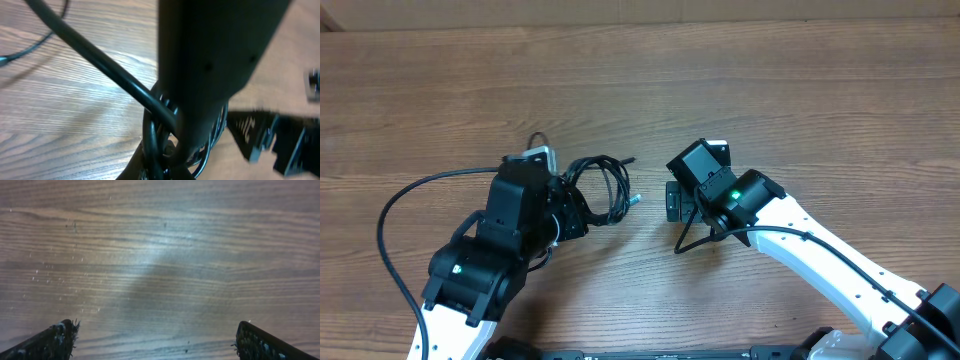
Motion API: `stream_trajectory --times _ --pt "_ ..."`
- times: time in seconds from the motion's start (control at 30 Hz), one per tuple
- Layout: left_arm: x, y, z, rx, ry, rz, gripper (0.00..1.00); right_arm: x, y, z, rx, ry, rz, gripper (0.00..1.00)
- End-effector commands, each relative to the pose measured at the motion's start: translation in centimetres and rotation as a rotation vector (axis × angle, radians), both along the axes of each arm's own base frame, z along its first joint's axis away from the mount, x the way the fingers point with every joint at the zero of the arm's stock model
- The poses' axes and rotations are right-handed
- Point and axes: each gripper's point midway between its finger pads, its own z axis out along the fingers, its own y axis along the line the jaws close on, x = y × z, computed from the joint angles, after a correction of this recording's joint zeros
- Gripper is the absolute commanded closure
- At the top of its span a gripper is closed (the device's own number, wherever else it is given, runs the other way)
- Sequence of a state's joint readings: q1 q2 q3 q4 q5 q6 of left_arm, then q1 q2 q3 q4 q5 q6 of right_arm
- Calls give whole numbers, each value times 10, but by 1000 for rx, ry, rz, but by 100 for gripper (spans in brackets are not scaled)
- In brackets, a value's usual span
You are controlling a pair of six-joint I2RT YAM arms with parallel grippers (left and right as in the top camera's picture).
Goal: Untangle cables
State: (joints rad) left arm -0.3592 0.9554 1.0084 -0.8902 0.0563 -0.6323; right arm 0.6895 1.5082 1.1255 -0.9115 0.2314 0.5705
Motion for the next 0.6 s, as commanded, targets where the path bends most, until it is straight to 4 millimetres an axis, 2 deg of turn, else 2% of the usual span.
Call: stream_trajectory --times 0.0,0.1,0.23,0.4,0.57 --pt "8 13 14 -20 -42 126 96 -5 11 4 70 24 -10 0" --pt "7 14 11 -7 -30 116 96 -9 16 11 116 30 5 0" --pt "7 13 7 11 -16 102 90 -15 21 36 200 -4 20 0" --pt "6 -10 -5 -65 62 20 96 -28 17 77 351 -57 -76 0" --pt "8 -27 -31 -135 214 28 96 -40 7 114 487 -112 -173 0"
